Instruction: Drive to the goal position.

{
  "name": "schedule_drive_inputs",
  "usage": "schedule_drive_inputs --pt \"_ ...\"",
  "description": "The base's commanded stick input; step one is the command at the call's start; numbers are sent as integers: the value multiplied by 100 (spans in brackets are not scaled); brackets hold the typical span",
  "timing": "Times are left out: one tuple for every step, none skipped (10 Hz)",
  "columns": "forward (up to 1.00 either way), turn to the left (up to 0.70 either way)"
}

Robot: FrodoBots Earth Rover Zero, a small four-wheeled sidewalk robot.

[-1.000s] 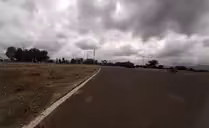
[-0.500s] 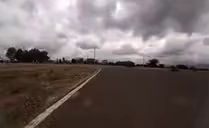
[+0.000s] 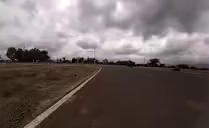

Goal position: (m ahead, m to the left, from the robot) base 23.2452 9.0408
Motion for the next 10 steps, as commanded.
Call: schedule_drive_inputs --pt "50 0" --pt "50 0" --pt "50 0" --pt "50 0" --pt "50 0" --pt "50 0" --pt "50 0" --pt "50 0" --pt "50 0" --pt "50 0"
